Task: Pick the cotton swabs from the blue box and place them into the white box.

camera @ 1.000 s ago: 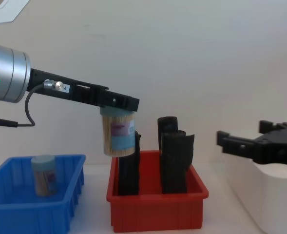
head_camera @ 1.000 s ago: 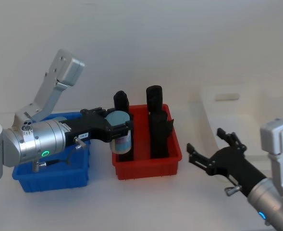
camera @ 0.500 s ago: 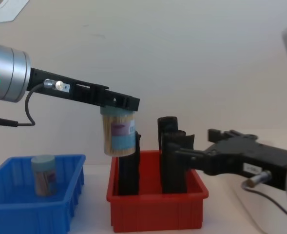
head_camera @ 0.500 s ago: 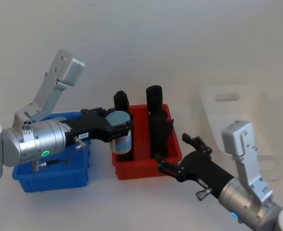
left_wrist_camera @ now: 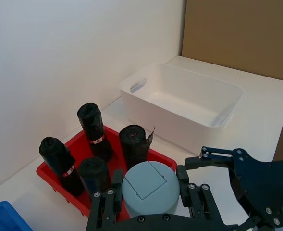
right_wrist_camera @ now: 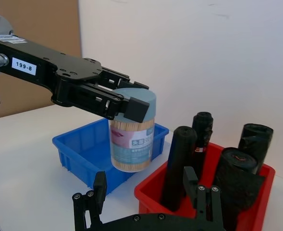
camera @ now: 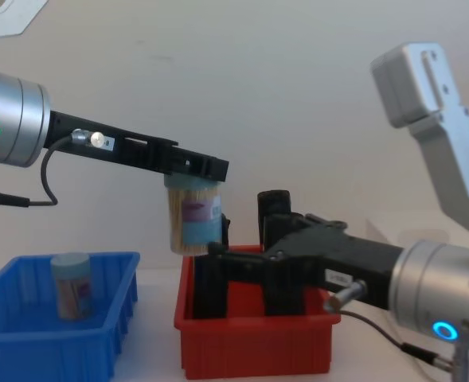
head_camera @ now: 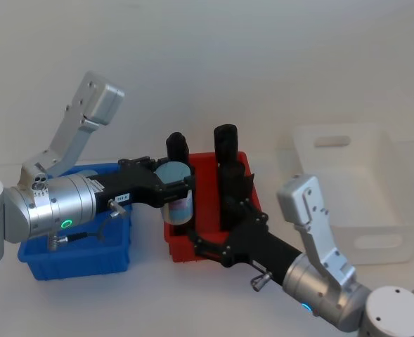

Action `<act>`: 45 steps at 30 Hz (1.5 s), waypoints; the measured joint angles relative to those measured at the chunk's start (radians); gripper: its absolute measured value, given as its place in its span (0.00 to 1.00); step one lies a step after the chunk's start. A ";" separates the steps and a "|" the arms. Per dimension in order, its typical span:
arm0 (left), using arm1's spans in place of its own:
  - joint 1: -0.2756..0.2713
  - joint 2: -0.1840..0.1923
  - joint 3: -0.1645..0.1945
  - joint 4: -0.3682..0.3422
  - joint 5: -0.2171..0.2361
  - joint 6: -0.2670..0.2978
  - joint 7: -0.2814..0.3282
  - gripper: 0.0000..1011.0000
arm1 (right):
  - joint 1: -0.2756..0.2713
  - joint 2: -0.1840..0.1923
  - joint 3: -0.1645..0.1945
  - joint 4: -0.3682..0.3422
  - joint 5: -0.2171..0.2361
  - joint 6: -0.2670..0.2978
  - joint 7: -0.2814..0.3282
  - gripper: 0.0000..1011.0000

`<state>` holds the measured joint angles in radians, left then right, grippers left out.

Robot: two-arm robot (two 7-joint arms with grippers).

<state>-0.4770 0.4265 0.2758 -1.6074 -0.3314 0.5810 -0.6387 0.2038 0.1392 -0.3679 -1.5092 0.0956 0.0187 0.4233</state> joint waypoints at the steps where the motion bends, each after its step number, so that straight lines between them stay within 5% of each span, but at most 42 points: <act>1: 0.000 0.000 0.000 0.000 0.000 0.000 0.000 0.66 | 0.009 -0.007 -0.004 0.012 -0.005 -0.002 0.005 0.99; 30: 0.000 0.000 0.000 0.000 0.000 0.000 0.000 0.66 | 0.150 -0.098 -0.038 0.187 -0.089 -0.044 0.042 0.99; 42: 0.000 0.000 0.000 0.000 0.000 0.000 0.000 0.66 | 0.174 -0.115 -0.043 0.224 -0.080 -0.061 0.040 0.68; 45: 0.000 0.000 -0.001 0.000 0.000 0.000 0.001 0.66 | 0.177 -0.117 -0.044 0.228 -0.077 -0.063 0.039 0.66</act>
<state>-0.4770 0.4267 0.2752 -1.6074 -0.3313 0.5808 -0.6381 0.3805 0.0220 -0.4124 -1.2808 0.0182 -0.0444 0.4624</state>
